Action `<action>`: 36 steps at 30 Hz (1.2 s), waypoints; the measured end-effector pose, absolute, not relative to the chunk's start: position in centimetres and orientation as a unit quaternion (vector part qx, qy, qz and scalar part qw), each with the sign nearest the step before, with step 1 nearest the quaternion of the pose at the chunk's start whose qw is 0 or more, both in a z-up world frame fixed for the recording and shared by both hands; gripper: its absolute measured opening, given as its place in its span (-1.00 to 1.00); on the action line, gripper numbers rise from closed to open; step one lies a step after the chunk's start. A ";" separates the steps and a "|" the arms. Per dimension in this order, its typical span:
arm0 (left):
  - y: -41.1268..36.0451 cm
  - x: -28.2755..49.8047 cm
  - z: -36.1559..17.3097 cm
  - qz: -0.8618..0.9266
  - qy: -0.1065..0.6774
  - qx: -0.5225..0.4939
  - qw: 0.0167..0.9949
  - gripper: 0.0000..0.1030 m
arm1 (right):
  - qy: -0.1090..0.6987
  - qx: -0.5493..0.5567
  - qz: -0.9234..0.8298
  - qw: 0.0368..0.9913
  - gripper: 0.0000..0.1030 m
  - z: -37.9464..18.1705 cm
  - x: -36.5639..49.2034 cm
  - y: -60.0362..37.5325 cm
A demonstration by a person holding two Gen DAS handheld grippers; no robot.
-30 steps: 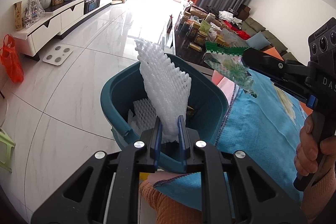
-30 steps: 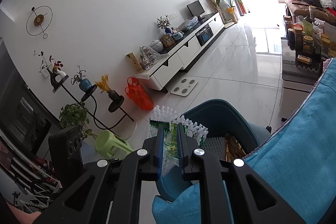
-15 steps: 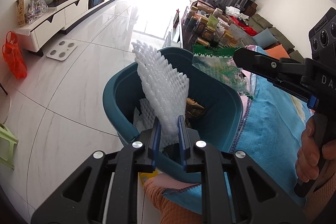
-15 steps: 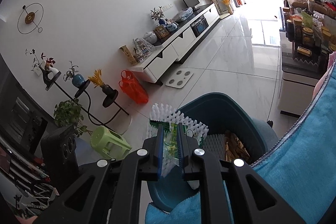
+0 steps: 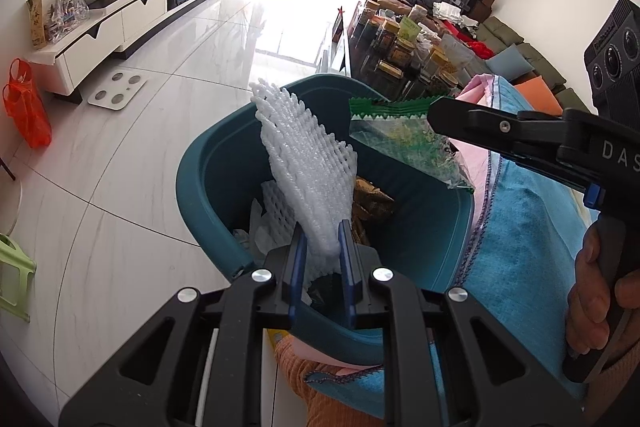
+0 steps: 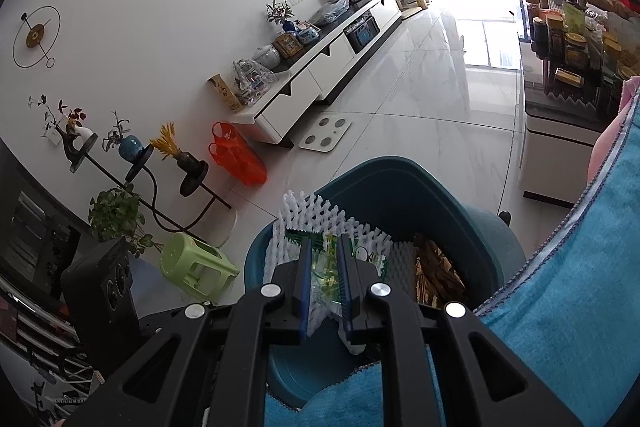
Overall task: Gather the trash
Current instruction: 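Carry the foam net and green wrapper over to the teal bin, then open both tools over the teal bin to drop the foam net and wrapper, then move both tools back over the table toward the two orange peels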
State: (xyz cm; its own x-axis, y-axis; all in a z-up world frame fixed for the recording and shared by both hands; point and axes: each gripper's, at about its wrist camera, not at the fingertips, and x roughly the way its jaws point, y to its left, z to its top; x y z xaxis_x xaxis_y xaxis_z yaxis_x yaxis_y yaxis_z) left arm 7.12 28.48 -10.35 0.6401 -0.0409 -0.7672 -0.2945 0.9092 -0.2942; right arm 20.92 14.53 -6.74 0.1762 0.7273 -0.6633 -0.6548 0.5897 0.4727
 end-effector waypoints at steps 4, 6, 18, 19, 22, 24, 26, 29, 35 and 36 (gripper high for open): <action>28.4 7.4 -10.5 0.072 0.420 -0.200 0.882 -0.69 | 0.464 0.038 0.444 0.766 -0.76 -6.7 21.0 14.8; 28.4 7.5 -10.6 0.074 0.421 -0.202 0.881 -0.67 | 0.468 0.037 0.440 0.765 -0.75 -6.9 21.1 14.9; 28.2 7.5 -10.7 0.076 0.417 -0.202 0.883 -0.13 | 0.469 0.042 0.432 0.769 -0.57 -7.1 21.2 14.5; 28.2 7.3 -10.5 0.080 0.414 -0.199 0.885 -0.12 | 0.468 0.044 0.433 0.769 -0.56 -7.1 21.2 14.3; 28.0 6.7 -9.9 0.085 0.403 -0.190 0.891 -0.03 | 0.462 0.046 0.436 0.771 -0.55 -6.8 21.0 13.6; 27.9 6.2 -9.2 0.085 0.390 -0.186 0.898 0.10 | 0.452 0.049 0.439 0.775 -0.54 -6.3 20.6 12.9; 27.5 5.6 -8.5 0.084 0.375 -0.179 0.905 0.25 | 0.443 0.051 0.443 0.778 -0.50 -5.7 20.1 12.1; 26.5 4.4 -7.0 0.065 0.347 -0.164 0.921 0.43 | 0.422 0.053 0.449 0.786 -0.29 -4.5 19.1 10.2; 23.8 3.2 -4.8 0.016 0.310 -0.154 0.938 0.55 | 0.384 0.059 0.442 0.809 -0.19 -2.3 17.1 4.3; 23.1 3.1 -4.5 0.005 0.305 -0.152 0.940 0.55 | 0.380 0.062 0.435 0.814 -0.19 -2.1 16.8 3.1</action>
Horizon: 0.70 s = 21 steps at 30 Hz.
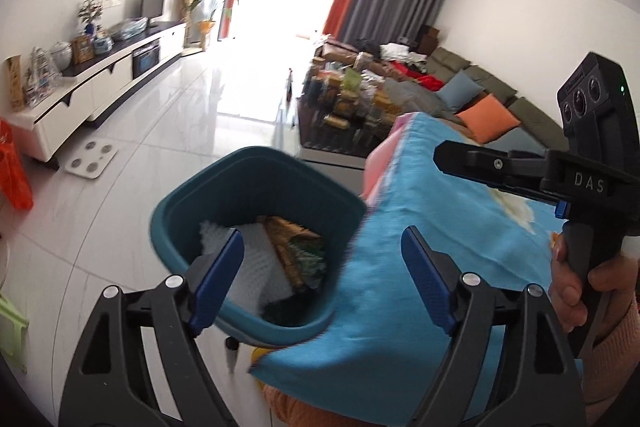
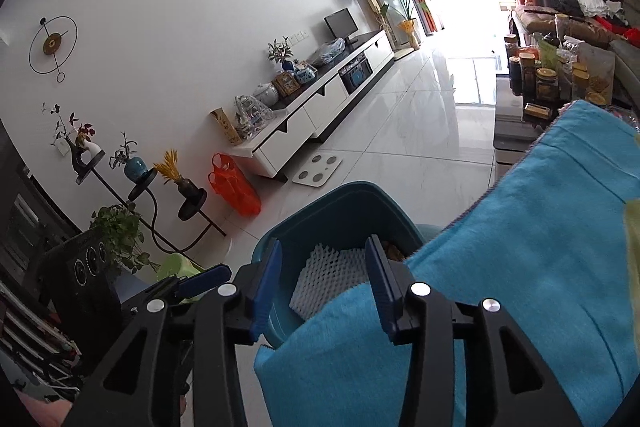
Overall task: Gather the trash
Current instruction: 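Move both tools back over the table toward the two orange peels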
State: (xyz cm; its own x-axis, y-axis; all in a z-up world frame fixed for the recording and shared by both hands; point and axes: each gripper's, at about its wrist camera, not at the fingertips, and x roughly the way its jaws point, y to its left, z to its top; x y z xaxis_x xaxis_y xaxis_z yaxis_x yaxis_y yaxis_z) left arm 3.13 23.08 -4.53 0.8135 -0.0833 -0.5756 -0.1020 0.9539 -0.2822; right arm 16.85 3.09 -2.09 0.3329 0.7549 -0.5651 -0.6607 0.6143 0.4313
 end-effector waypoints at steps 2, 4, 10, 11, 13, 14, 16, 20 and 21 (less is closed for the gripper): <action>21.3 3.2 -4.1 -0.021 0.303 -0.142 0.942 0.56 | 0.374 0.065 0.423 0.823 -0.19 -1.7 16.3 1.0; 19.5 3.5 -3.8 -0.048 0.305 -0.134 0.942 0.56 | 0.366 0.070 0.406 0.834 -0.18 -1.5 15.5 -1.7; 12.7 4.3 -3.6 -0.135 0.316 -0.093 0.934 0.54 | 0.357 0.083 0.336 0.867 -0.18 -1.9 13.6 -9.3; 11.7 4.5 -3.6 -0.146 0.319 -0.086 0.933 0.53 | 0.357 0.084 0.320 0.873 -0.18 -2.0 13.3 -10.7; 9.5 5.0 -3.6 -0.174 0.322 -0.071 0.928 0.51 | 0.358 0.087 0.289 0.884 -0.18 -2.4 12.5 -13.1; 8.6 5.1 -3.7 -0.184 0.324 -0.066 0.926 0.51 | 0.360 0.091 0.278 0.886 -0.18 -2.6 12.4 -13.8; 6.6 5.5 -3.8 -0.204 0.329 -0.054 0.921 0.50 | 0.363 0.101 0.250 0.892 -0.18 -3.1 12.1 -16.0; 3.1 6.7 -4.1 -0.234 0.343 -0.032 0.909 0.45 | 0.371 0.124 0.203 0.898 -0.18 -4.3 12.2 -19.4; 2.2 7.1 -4.3 -0.239 0.347 -0.028 0.906 0.44 | 0.373 0.128 0.193 0.898 -0.18 -4.6 12.2 -20.1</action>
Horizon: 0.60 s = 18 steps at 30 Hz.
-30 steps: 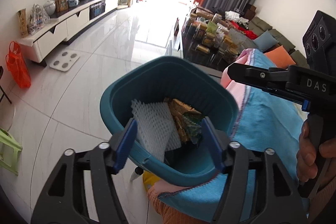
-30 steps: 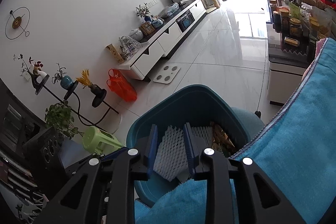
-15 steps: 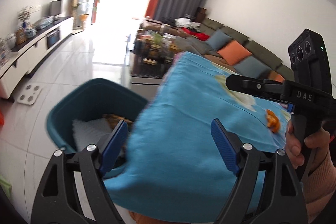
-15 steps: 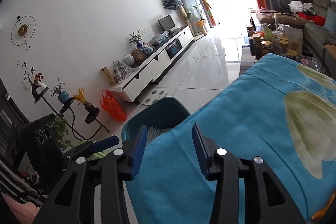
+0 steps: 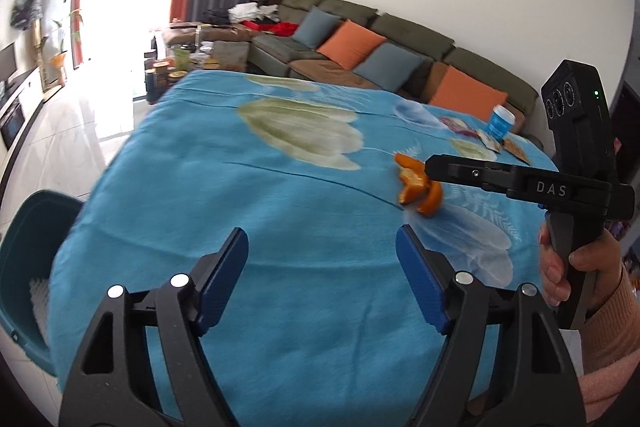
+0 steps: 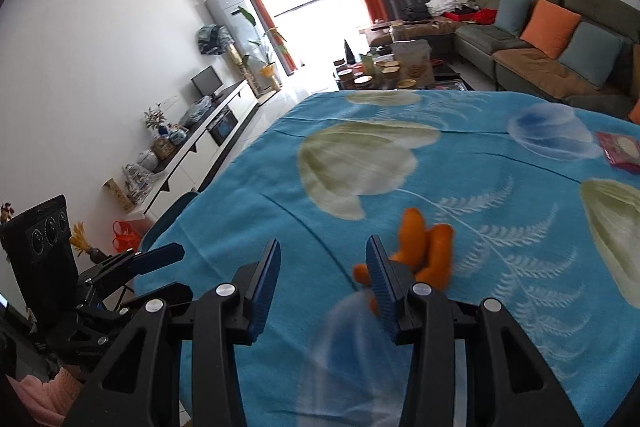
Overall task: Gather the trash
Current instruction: 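Move both tools back over the table toward the two orange peels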
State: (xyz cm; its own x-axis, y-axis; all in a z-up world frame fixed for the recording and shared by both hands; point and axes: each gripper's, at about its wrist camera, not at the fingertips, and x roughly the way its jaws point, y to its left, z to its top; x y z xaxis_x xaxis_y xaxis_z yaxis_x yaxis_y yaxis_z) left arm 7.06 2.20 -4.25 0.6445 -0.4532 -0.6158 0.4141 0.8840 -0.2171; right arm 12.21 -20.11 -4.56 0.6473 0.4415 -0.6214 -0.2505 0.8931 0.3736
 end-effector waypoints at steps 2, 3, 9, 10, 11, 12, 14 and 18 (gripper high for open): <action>0.8 7.6 -4.5 -0.251 0.354 -0.018 0.901 0.42 | 0.377 0.134 0.175 0.900 -0.18 -5.2 12.2 -21.3; 0.0 8.0 -4.4 -0.253 0.356 -0.014 0.899 0.41 | 0.380 0.138 0.168 0.899 -0.18 -5.4 12.3 -21.8; -2.5 9.8 -4.8 -0.266 0.378 -0.001 0.887 0.32 | 0.393 0.148 0.153 0.895 -0.19 -7.1 13.4 -23.5; -2.8 10.0 -4.9 -0.268 0.381 -0.001 0.885 0.32 | 0.396 0.148 0.152 0.894 -0.19 -7.4 13.6 -23.6; -3.0 10.2 -4.9 -0.269 0.384 -0.001 0.883 0.31 | 0.398 0.147 0.151 0.893 -0.20 -7.6 13.8 -23.6; -3.2 10.3 -5.0 -0.269 0.387 0.001 0.882 0.31 | 0.401 0.148 0.152 0.891 -0.21 -7.8 13.8 -23.7; -3.5 10.5 -5.1 -0.272 0.389 0.002 0.880 0.31 | 0.407 0.152 0.154 0.887 -0.23 -8.3 14.0 -23.9; -4.1 10.9 -5.4 -0.277 0.396 0.003 0.876 0.30 | 0.415 0.178 0.166 0.877 -0.38 -9.2 14.1 -24.7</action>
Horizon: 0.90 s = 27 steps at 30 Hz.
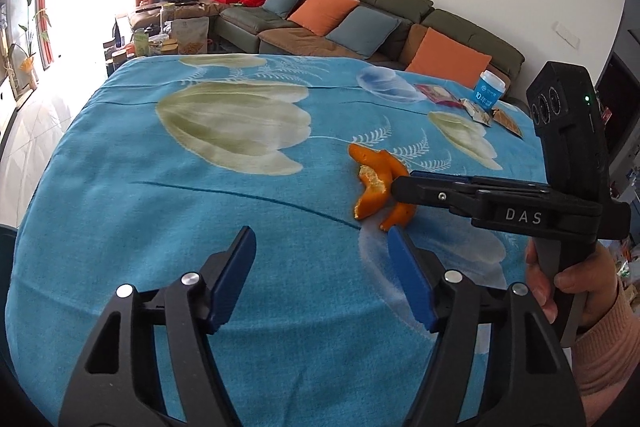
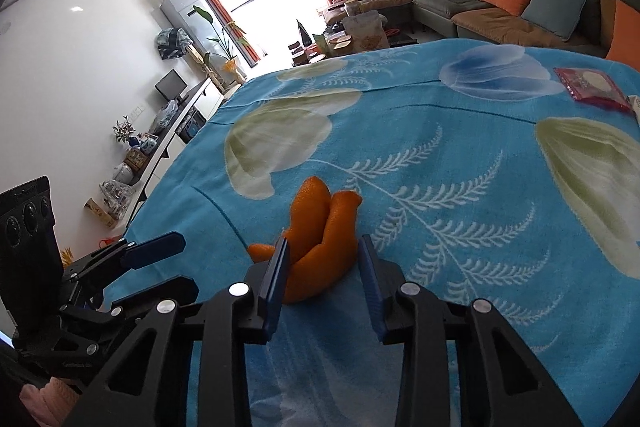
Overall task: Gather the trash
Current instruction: 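Move both tools back over the table toward the two orange peels, then grasp one orange peel with the left tool while the right tool grasps the other peel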
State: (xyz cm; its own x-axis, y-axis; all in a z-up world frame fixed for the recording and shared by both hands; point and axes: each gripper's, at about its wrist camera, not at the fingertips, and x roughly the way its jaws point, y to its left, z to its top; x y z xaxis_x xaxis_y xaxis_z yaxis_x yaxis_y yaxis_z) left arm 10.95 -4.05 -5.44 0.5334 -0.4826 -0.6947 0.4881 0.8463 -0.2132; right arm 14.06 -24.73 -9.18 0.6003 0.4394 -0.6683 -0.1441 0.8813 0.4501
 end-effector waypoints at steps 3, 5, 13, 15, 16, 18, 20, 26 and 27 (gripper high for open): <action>-4.5 11.2 -5.6 -0.284 0.401 0.003 0.871 0.28 | 0.416 0.191 0.173 0.872 -0.41 -9.3 14.0 -25.1; -4.8 11.4 -5.7 -0.286 0.405 0.003 0.868 0.26 | 0.415 0.197 0.176 0.871 -0.45 -9.4 13.9 -25.4; -6.6 12.4 -6.0 -0.295 0.418 0.017 0.859 0.10 | 0.410 0.202 0.176 0.872 -0.56 -9.2 13.2 -26.2; -7.0 12.7 -6.1 -0.299 0.424 0.019 0.855 0.01 | 0.408 0.204 0.174 0.873 -0.57 -9.1 13.0 -26.5; -7.2 12.8 -6.1 -0.301 0.426 0.019 0.853 -0.02 | 0.406 0.205 0.173 0.873 -0.57 -9.0 13.0 -26.7; -7.6 13.1 -6.3 -0.302 0.432 0.020 0.850 -0.09 | 0.405 0.209 0.173 0.873 -0.58 -8.9 12.8 -27.0; -7.8 13.4 -6.5 -0.304 0.437 0.022 0.846 -0.15 | 0.402 0.209 0.172 0.875 -0.58 -8.8 12.5 -27.3; -8.8 13.9 -6.8 -0.320 0.448 0.020 0.835 -0.41 | 0.393 0.215 0.171 0.878 -0.58 -8.6 12.4 -28.3; -8.9 14.0 -6.8 -0.321 0.449 0.020 0.834 -0.52 | 0.391 0.216 0.170 0.878 -0.59 -8.6 12.3 -28.3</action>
State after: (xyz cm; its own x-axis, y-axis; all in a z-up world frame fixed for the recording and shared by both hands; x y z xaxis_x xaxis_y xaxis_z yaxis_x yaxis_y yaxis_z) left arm 14.01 -8.87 -6.85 0.3917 -0.5170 -0.7611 0.5523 0.7937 -0.2549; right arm 12.29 -28.34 -8.61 0.6357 0.4680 -0.6139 -0.1303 0.8489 0.5122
